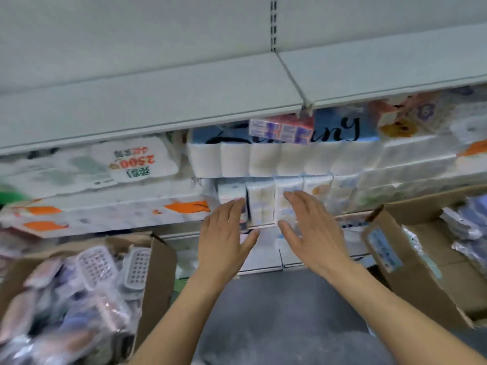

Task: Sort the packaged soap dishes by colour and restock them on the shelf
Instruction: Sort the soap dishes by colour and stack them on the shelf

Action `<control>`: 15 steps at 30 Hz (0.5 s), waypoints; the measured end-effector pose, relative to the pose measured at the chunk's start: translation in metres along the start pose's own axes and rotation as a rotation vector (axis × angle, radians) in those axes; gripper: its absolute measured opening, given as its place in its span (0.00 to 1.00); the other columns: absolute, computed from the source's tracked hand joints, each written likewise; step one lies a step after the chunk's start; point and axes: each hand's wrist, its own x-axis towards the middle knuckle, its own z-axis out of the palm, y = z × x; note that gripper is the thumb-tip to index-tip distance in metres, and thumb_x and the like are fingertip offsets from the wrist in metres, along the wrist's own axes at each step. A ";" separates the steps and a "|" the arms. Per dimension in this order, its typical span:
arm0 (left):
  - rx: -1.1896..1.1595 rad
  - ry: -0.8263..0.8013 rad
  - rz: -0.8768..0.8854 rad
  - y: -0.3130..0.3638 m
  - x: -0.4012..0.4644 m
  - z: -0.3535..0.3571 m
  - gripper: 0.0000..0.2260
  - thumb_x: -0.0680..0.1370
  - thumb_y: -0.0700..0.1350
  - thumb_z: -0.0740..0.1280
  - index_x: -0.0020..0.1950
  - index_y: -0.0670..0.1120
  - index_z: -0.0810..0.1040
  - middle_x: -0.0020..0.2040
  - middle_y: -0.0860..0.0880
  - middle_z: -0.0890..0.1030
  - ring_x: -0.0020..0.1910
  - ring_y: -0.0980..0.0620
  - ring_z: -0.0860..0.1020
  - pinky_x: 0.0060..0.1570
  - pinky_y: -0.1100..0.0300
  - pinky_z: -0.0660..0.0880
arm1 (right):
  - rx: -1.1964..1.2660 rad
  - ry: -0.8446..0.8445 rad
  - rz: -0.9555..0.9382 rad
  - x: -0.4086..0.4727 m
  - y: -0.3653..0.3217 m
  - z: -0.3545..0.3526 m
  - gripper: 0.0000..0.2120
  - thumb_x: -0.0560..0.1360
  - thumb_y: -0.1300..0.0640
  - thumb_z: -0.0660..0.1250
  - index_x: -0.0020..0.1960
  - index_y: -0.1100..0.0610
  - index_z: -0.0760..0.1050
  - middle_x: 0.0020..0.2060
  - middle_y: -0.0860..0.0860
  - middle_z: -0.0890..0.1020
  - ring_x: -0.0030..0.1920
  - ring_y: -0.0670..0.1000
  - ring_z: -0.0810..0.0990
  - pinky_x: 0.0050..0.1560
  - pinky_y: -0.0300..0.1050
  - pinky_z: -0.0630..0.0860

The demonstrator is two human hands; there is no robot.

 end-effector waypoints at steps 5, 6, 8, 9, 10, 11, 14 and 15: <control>0.059 -0.015 -0.187 -0.109 -0.049 -0.031 0.31 0.75 0.63 0.58 0.72 0.47 0.69 0.65 0.46 0.77 0.61 0.43 0.76 0.58 0.48 0.74 | 0.054 -0.085 -0.146 0.021 -0.103 0.069 0.26 0.78 0.48 0.63 0.74 0.50 0.63 0.71 0.51 0.67 0.66 0.56 0.70 0.56 0.52 0.73; 0.061 -0.030 -0.225 -0.132 -0.060 -0.036 0.31 0.75 0.63 0.58 0.73 0.46 0.69 0.65 0.45 0.77 0.61 0.42 0.76 0.58 0.47 0.74 | 0.068 -0.110 -0.158 0.024 -0.123 0.085 0.26 0.78 0.48 0.64 0.74 0.50 0.63 0.71 0.50 0.67 0.66 0.56 0.70 0.56 0.52 0.74; 0.056 -0.070 -0.307 -0.178 -0.084 -0.044 0.32 0.74 0.62 0.57 0.73 0.46 0.69 0.65 0.43 0.76 0.61 0.40 0.76 0.58 0.47 0.74 | 0.085 -0.154 -0.185 0.026 -0.162 0.118 0.27 0.77 0.49 0.66 0.74 0.51 0.64 0.71 0.51 0.67 0.66 0.56 0.71 0.54 0.52 0.75; 0.058 -0.095 -0.340 -0.201 -0.096 -0.048 0.32 0.74 0.62 0.57 0.73 0.46 0.68 0.65 0.42 0.76 0.62 0.40 0.76 0.58 0.47 0.74 | 0.088 -0.175 -0.199 0.026 -0.180 0.135 0.27 0.76 0.50 0.66 0.73 0.52 0.65 0.70 0.51 0.69 0.65 0.57 0.72 0.53 0.52 0.76; 0.062 -0.123 -0.366 -0.223 -0.108 -0.051 0.32 0.74 0.62 0.57 0.73 0.46 0.67 0.66 0.43 0.76 0.62 0.41 0.76 0.57 0.48 0.74 | 0.089 -0.200 -0.210 0.026 -0.198 0.152 0.27 0.76 0.50 0.67 0.73 0.53 0.66 0.69 0.52 0.70 0.65 0.56 0.72 0.51 0.52 0.76; 0.063 -0.161 -0.401 -0.246 -0.121 -0.055 0.31 0.75 0.62 0.59 0.74 0.47 0.66 0.67 0.45 0.74 0.63 0.42 0.75 0.58 0.49 0.74 | 0.089 -0.237 -0.212 0.027 -0.215 0.168 0.26 0.77 0.50 0.66 0.72 0.53 0.66 0.69 0.52 0.70 0.65 0.56 0.72 0.51 0.51 0.76; 0.026 -0.268 -0.511 -0.312 -0.156 -0.063 0.30 0.79 0.60 0.62 0.76 0.49 0.62 0.72 0.48 0.69 0.68 0.45 0.70 0.62 0.50 0.69 | 0.115 -0.336 -0.218 0.029 -0.259 0.217 0.25 0.77 0.50 0.65 0.73 0.52 0.64 0.68 0.50 0.69 0.66 0.54 0.70 0.52 0.50 0.75; 0.015 -0.301 -0.552 -0.332 -0.167 -0.066 0.30 0.79 0.60 0.62 0.77 0.50 0.60 0.73 0.48 0.67 0.69 0.45 0.68 0.64 0.50 0.68 | 0.120 -0.372 -0.212 0.030 -0.273 0.232 0.25 0.78 0.50 0.64 0.73 0.50 0.63 0.68 0.49 0.69 0.66 0.53 0.70 0.52 0.49 0.75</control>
